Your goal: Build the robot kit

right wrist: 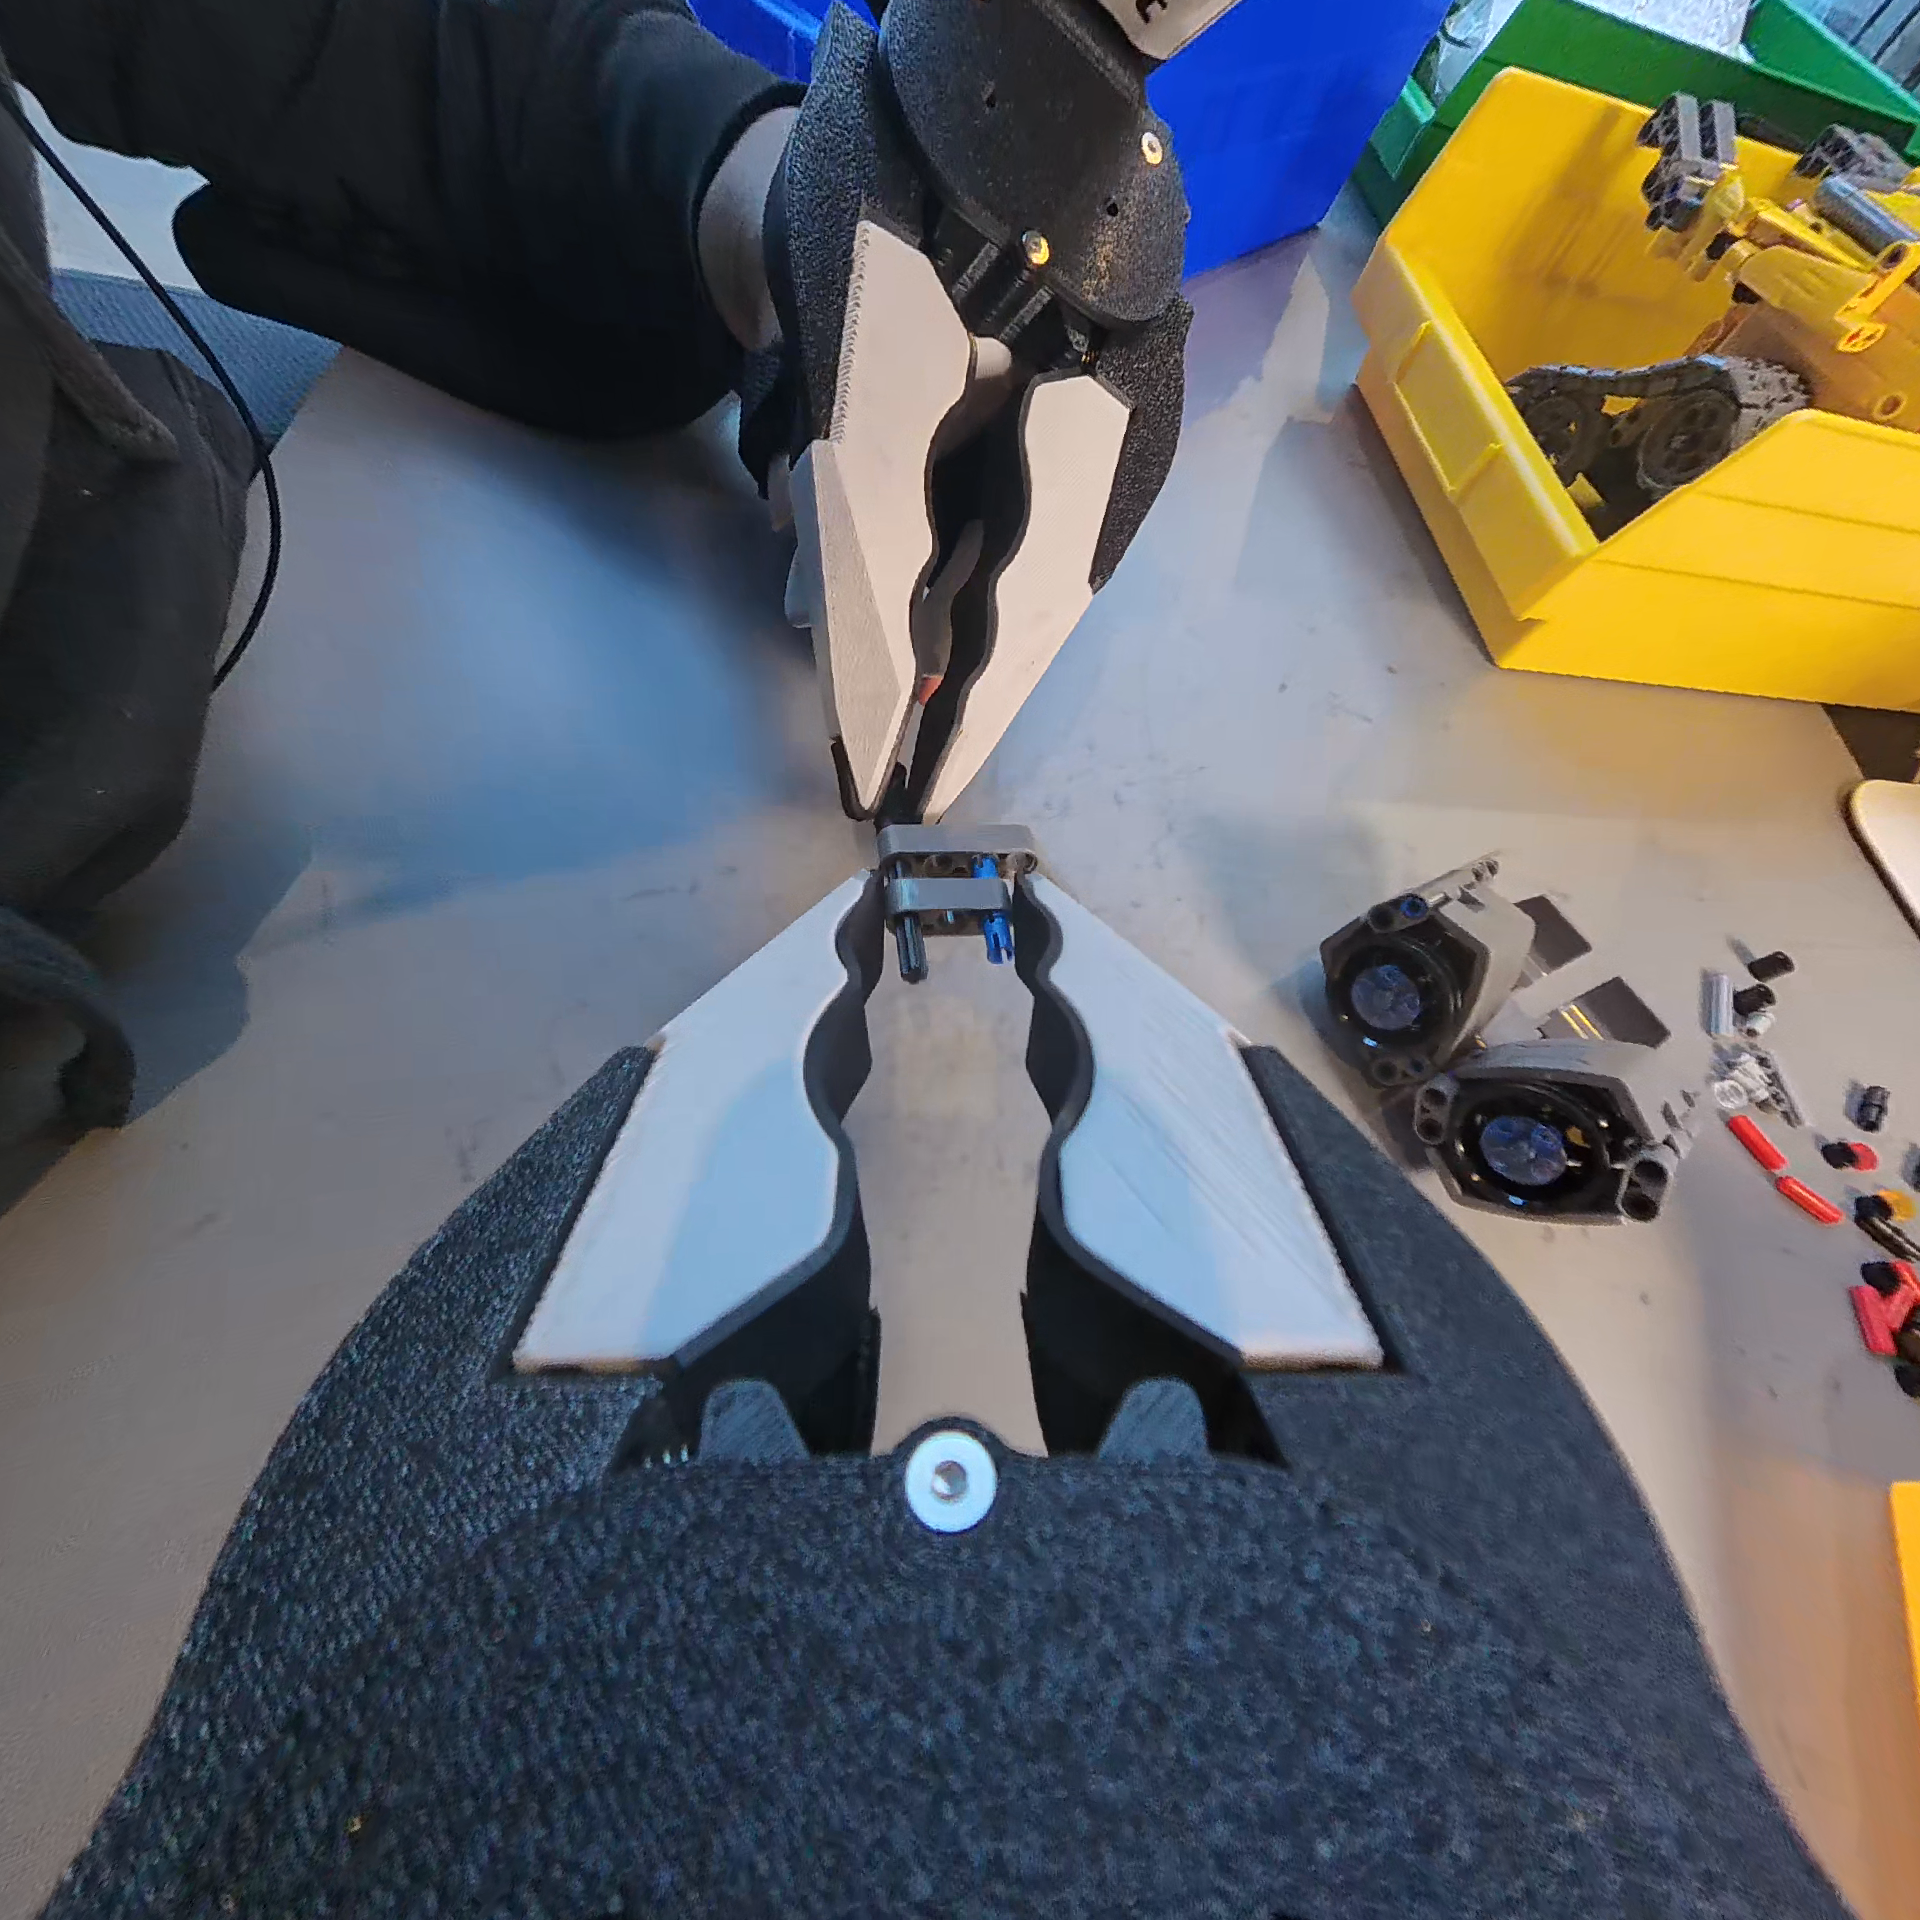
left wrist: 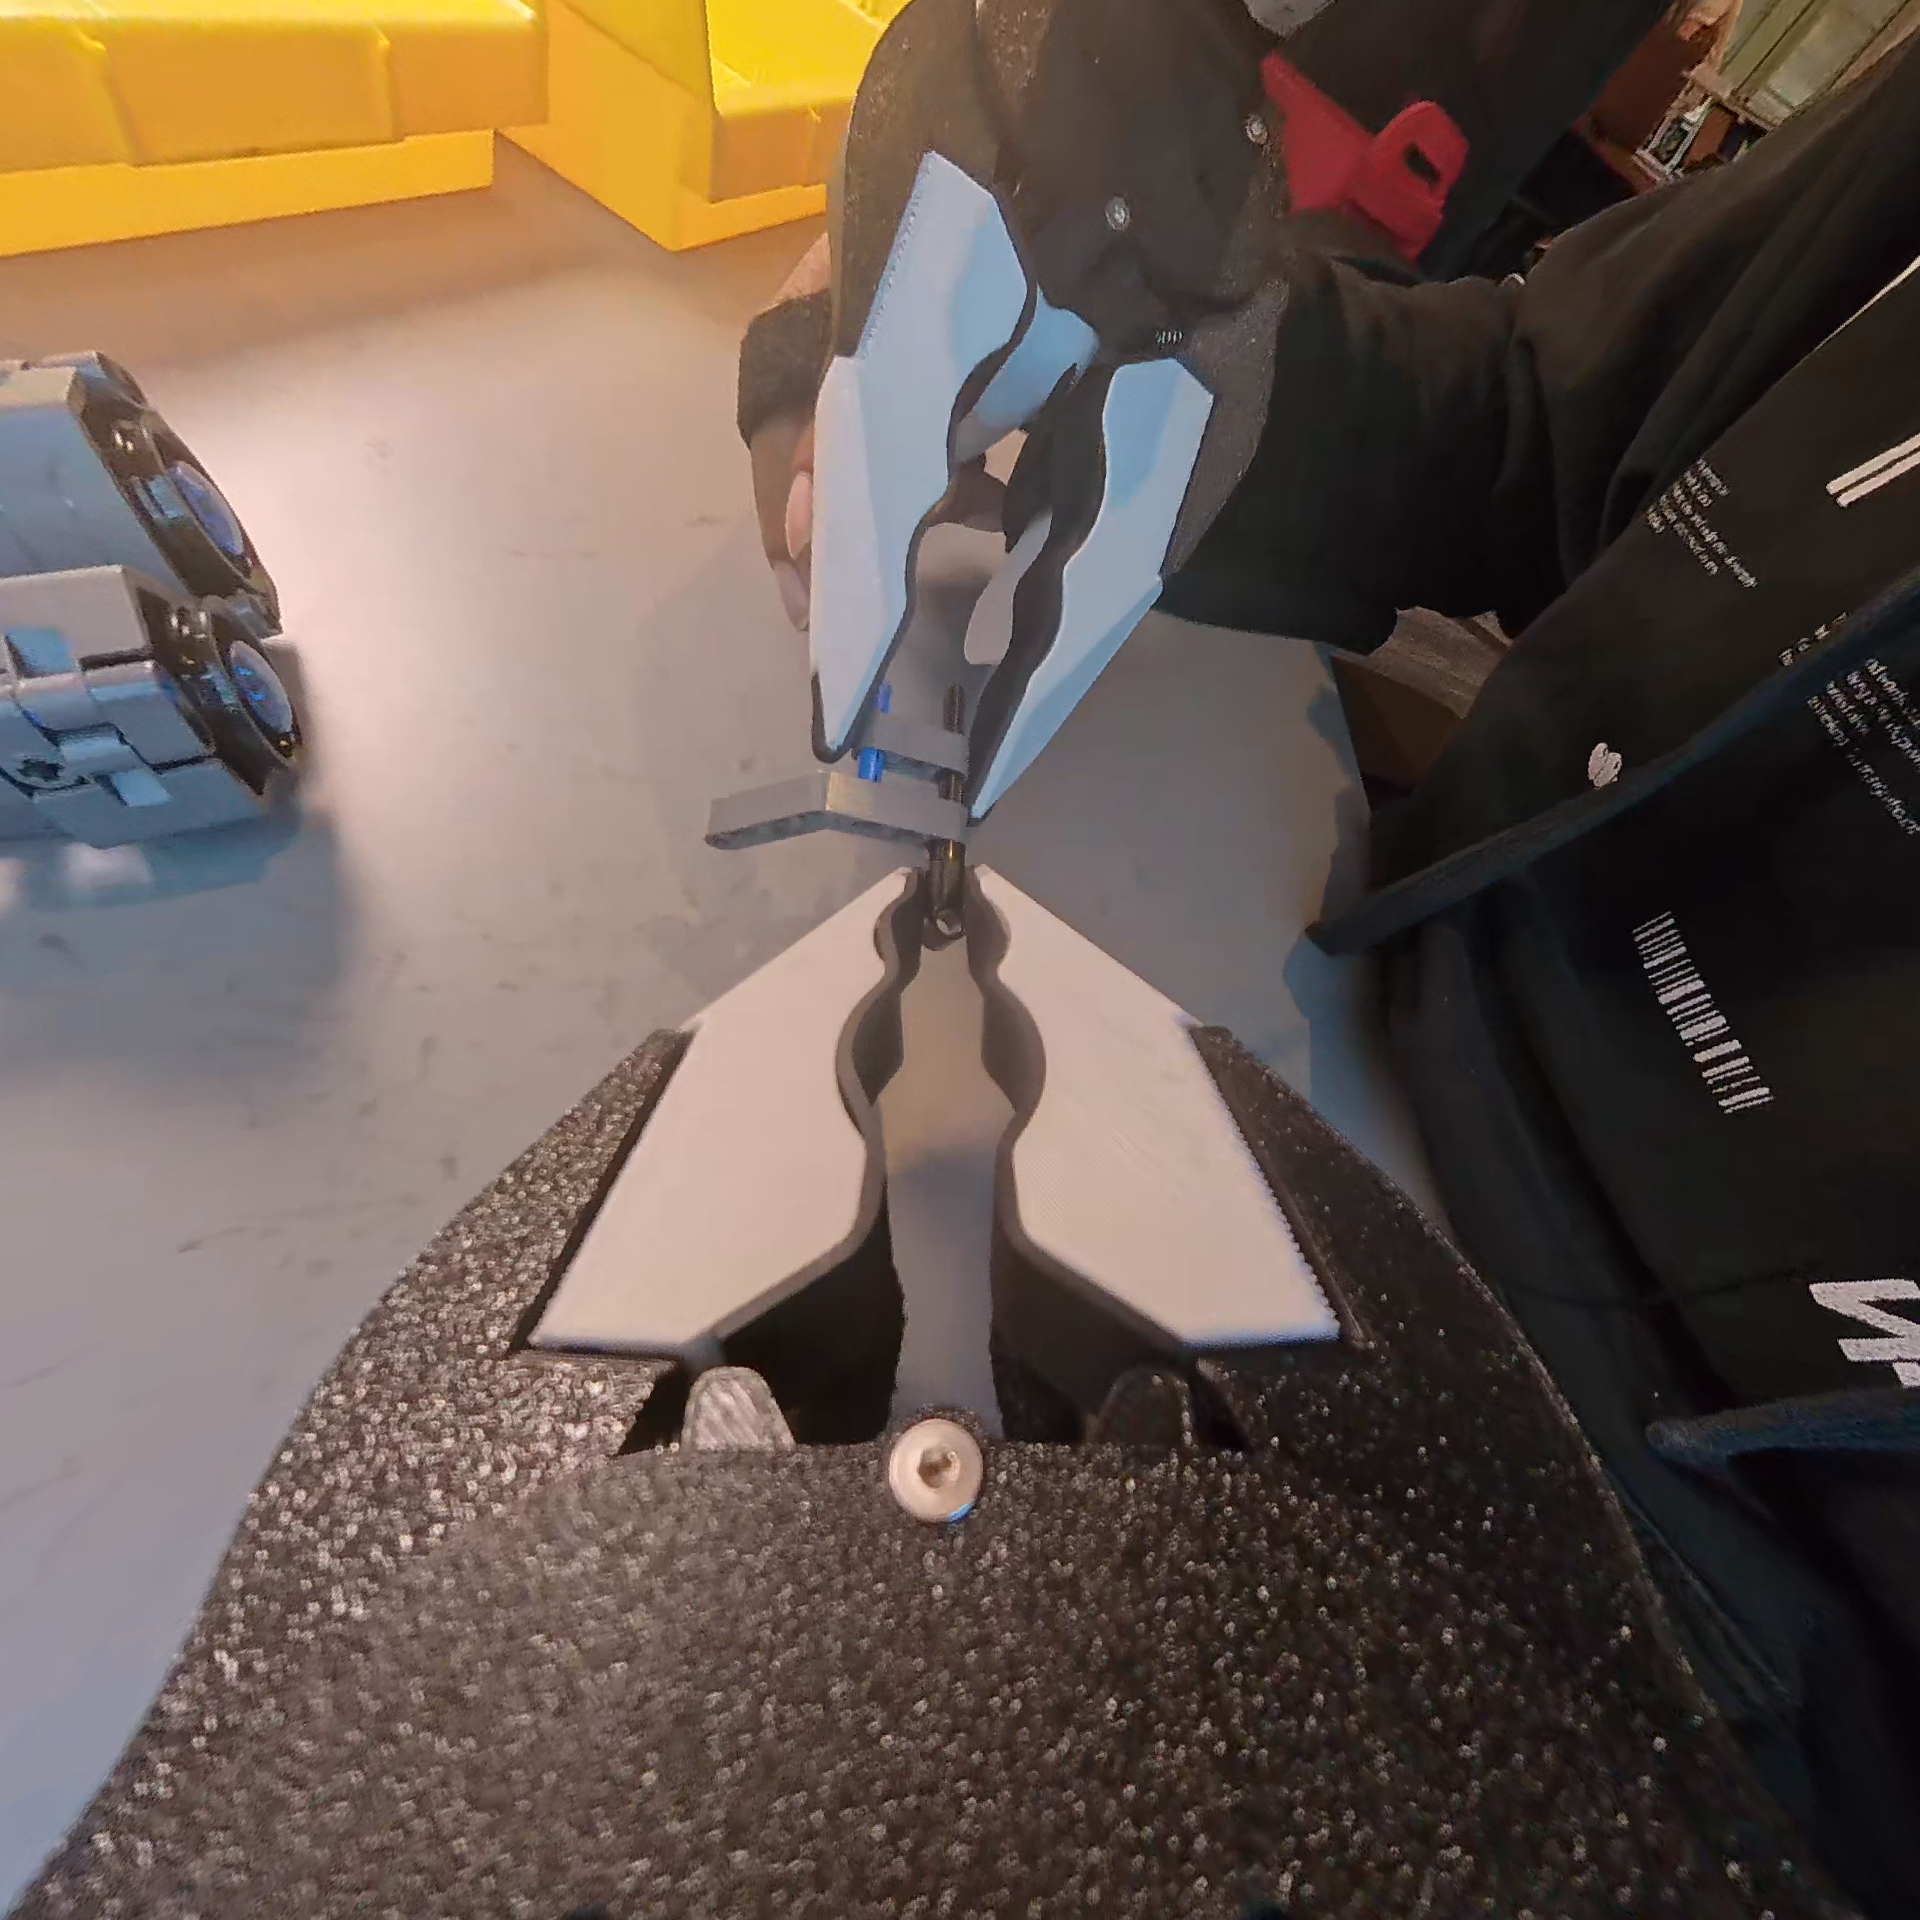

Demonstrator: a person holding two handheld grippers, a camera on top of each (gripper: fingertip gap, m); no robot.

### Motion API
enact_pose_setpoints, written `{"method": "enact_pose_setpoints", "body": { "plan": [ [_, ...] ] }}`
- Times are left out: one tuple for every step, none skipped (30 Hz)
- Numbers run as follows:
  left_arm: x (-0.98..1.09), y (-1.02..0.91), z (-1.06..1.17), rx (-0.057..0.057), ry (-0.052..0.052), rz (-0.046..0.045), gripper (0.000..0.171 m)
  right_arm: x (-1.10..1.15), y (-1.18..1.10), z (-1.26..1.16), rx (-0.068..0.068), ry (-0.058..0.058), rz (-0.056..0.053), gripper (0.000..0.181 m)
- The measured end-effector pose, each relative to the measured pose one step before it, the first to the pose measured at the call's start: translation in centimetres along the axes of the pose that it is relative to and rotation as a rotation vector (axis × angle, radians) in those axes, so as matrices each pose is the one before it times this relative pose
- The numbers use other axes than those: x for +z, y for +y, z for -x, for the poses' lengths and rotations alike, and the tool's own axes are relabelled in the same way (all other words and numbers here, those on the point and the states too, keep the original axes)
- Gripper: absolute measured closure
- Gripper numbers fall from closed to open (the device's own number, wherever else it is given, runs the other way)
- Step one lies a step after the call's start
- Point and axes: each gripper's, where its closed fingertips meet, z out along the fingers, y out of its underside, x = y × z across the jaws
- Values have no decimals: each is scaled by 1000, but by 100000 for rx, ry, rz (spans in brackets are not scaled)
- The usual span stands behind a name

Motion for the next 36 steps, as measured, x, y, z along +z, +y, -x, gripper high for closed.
{"method": "enact_pose_setpoints", "body": {
  "plan": [
    [-4, -24, -3, -83, -72, -160, 165, 39, 58, 22, -165, 136, 473, 158],
    [-35, -131, 0, -401, 41, -915, 165, 49, 19, -28, 175, 323, 264, 158],
    [-90, -274, -93, -1058, 837, -1974, 165, 56, -92, 59, 15, 12, -325, 158],
    [-122, -287, -36, -2053, 956, -2216, 166, 44, -260, 104, -267, -10, -1217, 159],
    [-152, -202, 115, -3019, 614, -1790, 166, -19, -165, -170, -742, 1641, -633, 158],
    [-154, -289, 65, -4225, 1247, -2534, 166, -78, -249, -224, -624, 1629, -1345, 158],
    [-146, -366, -104, -5374, 2791, -3095, 166, -117, -328, -126, 110, 753, -1829, 158],
    [-131, -413, -147, -6168, 3381, -3325, 163, -150, -351, -107, -119, 680, -1985, 158],
    [-155, -459, -140, -5894, 3345, -3599, 163, -121, -299, -171, -231, 1217, -1478, 158],
    [-132, -430, -120, -5150, 3034, -3396, 162, -121, -247, -243, -859, 1722, -1050, 158],
    [-91, -316, -176, -4354, 3142, -2596, 161, -91, -195, -164, -800, 1236, -715, 158],
    [-32, -164, -73, -3500, 2168, -1611, 160, -82, -214, -111, -439, 853, -820, 158],
    [-21, -127, 45, -2777, 1174, -1227, 161, -57, -165, -69, -508, 775, -672, 158],
    [-16, -80, 71, -2149, 724, -912, 161, -29, -31, -65, -1030, 814, 94, 158],
    [-26, -48, 262, -1893, -670, -484, 156, -29, -80, -50, -1142, 846, -250, 158],
    [-72, -49, 371, -1520, -1469, -286, 148, -65, -314, 62, -332, -8, -1648, 158],
    [-90, -48, -7, -1286, 913, -453, 147, -52, -307, 40, 160, 29, -1283, 158],
    [-71, -107, -211, -1750, 2036, -852, 148, 5, -113, 0, -683, 429, -37, 158],
    [-20, -59, -73, -1308, 892, -608, 149, 25, -46, 33, -1134, 393, 235, 158],
    [53, 62, -3, -713, 351, 60, 151, 19, -85, 103, -648, -108, -234, 158],
    [105, 145, -127, -804, 1158, 611, 153, 49, -82, 152, 11, -602, -328, 158],
    [147, 161, -150, -1409, 1431, 697, 154, 52, 8, 109, 32, -429, 5, 158],
    [135, 132, -2, -1588, 698, 573, 155, 74, 152, 41, -182, -160, 801, 158],
    [53, 67, 185, -966, -602, 222, 155, 57, 215, 59, 24, -403, 898, 158],
    [-77, -23, 271, -71, -1468, -35, 155, 24, 185, 48, 735, -655, 491, 158],
    [-199, -181, 188, 611, -1383, -783, 155, -19, 80, -32, 867, -108, -229, 158],
    [-293, -312, 70, 438, -773, -1475, 154, -37, 54, -60, 441, 70, -230, 158],
    [-338, -362, 55, -124, -612, -1724, 153, -45, 39, -120, 64, 476, 100, 158],
    [-371, -347, 130, -496, -800, -1702, 152, -40, -18, -155, -212, 867, -156, 158],
    [-359, -278, 234, -1086, -1166, -1469, 152, -38, -68, -117, -98, 624, -406, 158],
    [-311, -126, 207, -1875, -764, -729, 152, -22, -67, -124, 78, 651, -397, 158],
    [-207, 121, 154, -3124, 150, 568, 152, -35, -77, -201, -259, 1359, -564, 158],
    [-100, 280, -61, -4247, 2011, 1116, 151, -47, -67, -134, -376, 853, -396, 158],
    [-23, 238, -324, -5093, 4273, 499, 149, -61, -102, -212, -189, 1322, -533, 158],
    [40, 148, -369, -5171, 4748, -378, 147, -99, -221, -272, -378, 1668, -1165, 158],
    [70, 12, -356, -4544, 4679, -1153, 145, -121, -271, -143, -429, 815, -1303, 158]
  ]
}}
